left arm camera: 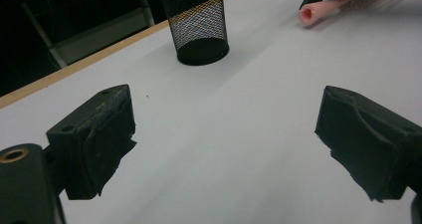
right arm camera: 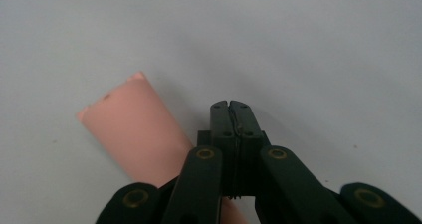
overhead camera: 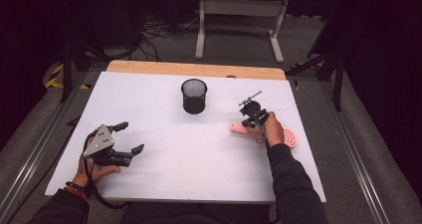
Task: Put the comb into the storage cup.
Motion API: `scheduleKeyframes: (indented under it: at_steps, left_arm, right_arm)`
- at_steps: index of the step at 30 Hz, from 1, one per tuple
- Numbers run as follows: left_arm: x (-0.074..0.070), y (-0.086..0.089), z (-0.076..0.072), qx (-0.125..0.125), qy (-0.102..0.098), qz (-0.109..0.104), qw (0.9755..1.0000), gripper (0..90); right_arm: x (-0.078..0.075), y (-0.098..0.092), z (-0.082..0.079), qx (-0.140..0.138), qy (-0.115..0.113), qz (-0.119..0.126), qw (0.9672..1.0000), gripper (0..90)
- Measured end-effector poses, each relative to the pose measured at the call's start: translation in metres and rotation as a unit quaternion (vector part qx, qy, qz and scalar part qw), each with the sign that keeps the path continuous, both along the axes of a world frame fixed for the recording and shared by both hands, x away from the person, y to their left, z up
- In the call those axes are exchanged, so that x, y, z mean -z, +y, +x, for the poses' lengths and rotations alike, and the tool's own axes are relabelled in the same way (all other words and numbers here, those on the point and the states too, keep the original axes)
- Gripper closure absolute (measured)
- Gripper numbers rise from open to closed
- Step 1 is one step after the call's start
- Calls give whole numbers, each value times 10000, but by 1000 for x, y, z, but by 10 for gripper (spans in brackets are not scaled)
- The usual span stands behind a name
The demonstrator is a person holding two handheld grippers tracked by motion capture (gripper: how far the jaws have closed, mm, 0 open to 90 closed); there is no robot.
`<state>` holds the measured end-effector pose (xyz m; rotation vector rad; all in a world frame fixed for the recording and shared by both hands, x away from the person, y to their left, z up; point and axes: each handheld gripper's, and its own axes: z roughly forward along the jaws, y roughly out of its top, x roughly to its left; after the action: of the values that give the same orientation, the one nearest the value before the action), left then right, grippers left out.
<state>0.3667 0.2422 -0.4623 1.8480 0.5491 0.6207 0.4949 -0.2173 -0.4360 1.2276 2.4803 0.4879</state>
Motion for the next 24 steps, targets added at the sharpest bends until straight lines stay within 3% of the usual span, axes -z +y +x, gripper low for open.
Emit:
scheduleKeyframes:
  at_steps: [1, 2, 12, 24]
  left_arm:
    - [0, 0, 0, 0, 0, 0, 10000, 92]
    - [0, 0, 0, 15, -17, 41, 10000, 91]
    - [0, 0, 1, -25, 35, -23, 10000, 95]
    - [-1, 3, -1, 8, -70, -98, 9999, 79]
  right_arm:
    - [0, 0, 0, 0, 0, 0, 10000, 900]
    - [0, 2, -8, -143, 30, 204, 9997, 899]
    - [7, -8, -45, -322, -59, 416, 9986, 897]
    - [13, -33, -83, -282, -332, 708, 9965, 887]
